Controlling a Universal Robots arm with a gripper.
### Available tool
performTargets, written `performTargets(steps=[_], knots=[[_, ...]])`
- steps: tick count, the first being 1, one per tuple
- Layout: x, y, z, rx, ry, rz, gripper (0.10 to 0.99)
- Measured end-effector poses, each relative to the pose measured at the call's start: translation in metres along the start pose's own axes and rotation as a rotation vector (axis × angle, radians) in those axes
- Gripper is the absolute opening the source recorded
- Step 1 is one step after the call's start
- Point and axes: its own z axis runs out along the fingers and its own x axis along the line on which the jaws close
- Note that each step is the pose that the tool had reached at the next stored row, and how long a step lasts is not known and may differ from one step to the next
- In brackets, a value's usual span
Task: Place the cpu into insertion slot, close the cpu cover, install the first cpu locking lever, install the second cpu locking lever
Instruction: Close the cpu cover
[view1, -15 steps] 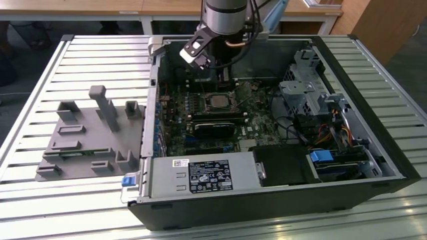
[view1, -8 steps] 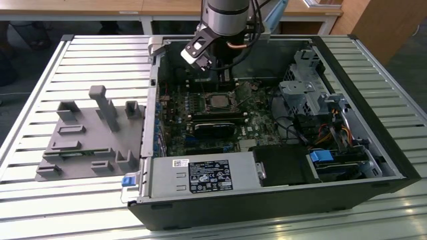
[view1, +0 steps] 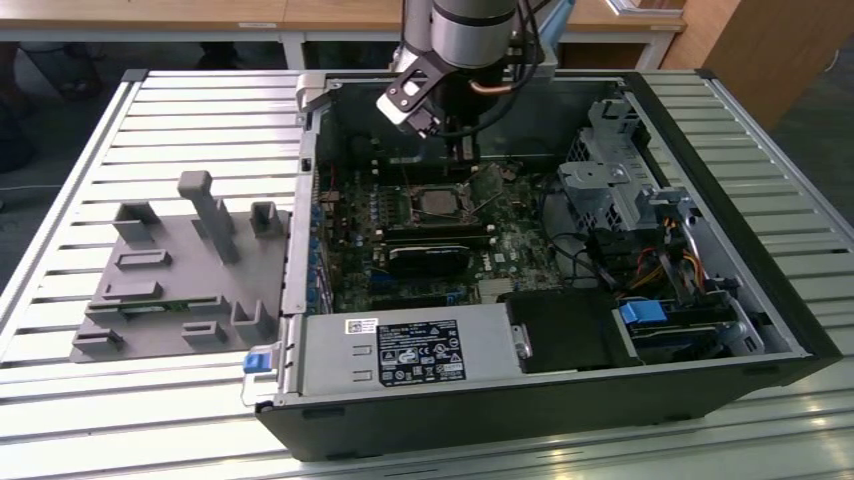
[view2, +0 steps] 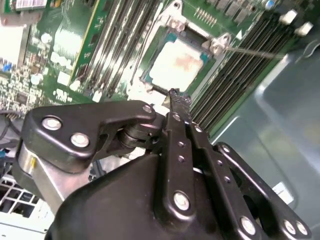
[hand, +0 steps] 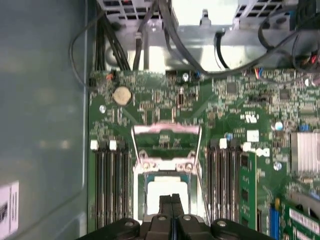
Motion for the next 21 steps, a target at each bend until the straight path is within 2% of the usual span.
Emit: performTargets(steps=[2,7,10,21], knots=[[0.0,0.0032,0.0,0.0,-0.0001,0.0,0.106],[0.0004,0.0043,-0.0054,0.0,-0.0001,-0.001,0.106],[0.0004,0.0069,-0.0053,0.001,0.0006,-0.016,0.106],[0.001,0.0301,-0.0045,0.003,0.001,-0.035,0.106]])
